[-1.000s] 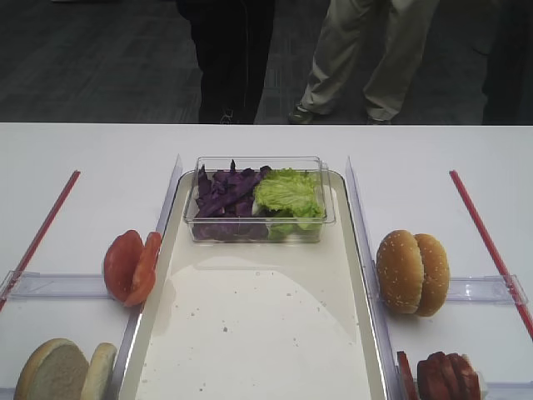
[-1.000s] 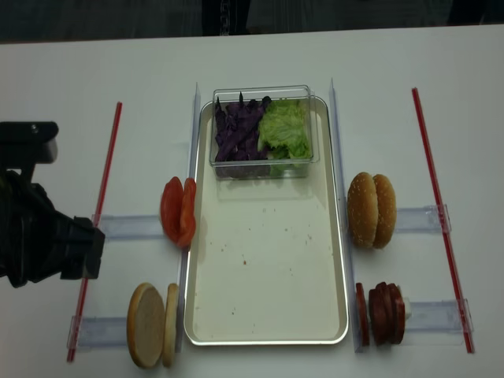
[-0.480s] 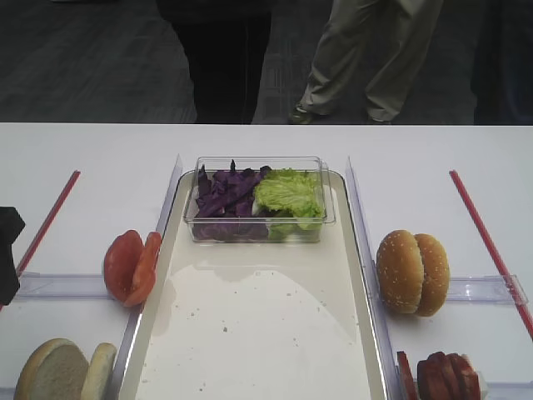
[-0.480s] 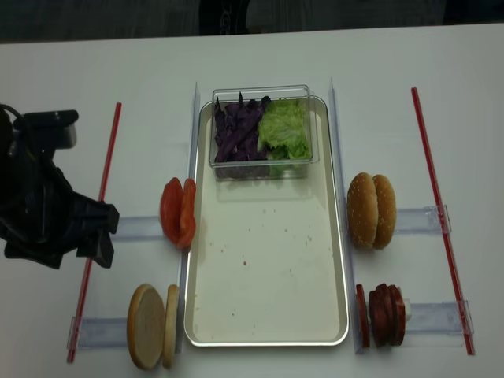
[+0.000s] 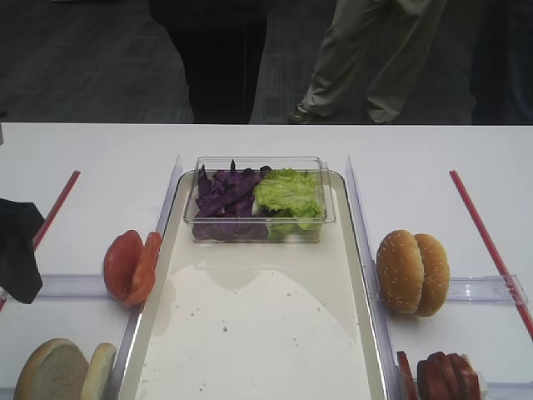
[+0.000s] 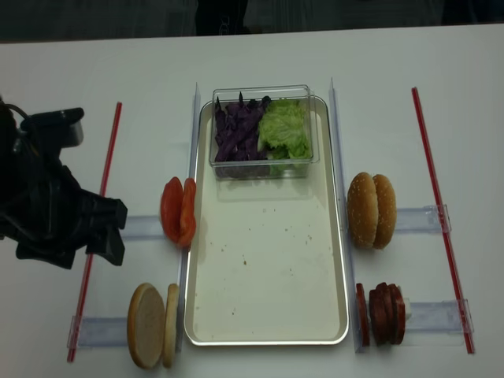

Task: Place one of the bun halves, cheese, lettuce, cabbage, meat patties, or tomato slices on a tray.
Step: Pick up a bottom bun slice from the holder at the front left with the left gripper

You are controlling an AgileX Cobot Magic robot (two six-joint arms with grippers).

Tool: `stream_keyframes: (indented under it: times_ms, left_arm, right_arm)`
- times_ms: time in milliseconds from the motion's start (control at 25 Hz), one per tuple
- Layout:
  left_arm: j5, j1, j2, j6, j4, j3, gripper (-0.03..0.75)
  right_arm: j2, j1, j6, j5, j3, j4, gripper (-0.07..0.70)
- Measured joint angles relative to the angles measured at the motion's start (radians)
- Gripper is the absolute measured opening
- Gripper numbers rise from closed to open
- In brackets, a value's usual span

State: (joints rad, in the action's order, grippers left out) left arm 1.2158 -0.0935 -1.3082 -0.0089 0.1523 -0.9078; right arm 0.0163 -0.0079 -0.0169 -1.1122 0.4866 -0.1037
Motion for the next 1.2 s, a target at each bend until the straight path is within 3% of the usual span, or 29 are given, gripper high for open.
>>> stream_keyframes:
  times_ms: [600, 1200]
  left_arm:
    - [0.002, -0.195, 0.000, -0.094, 0.022, -0.011, 0.520]
    - [0.002, -0.376, 0.000, -0.265, 0.009, -0.011, 0.517]
  right_arm:
    - [0.000, 0.000, 0.000, -0.002, 0.000, 0.000, 0.463]
    - [0.000, 0.000, 0.000, -0.002, 0.000, 0.000, 0.463]
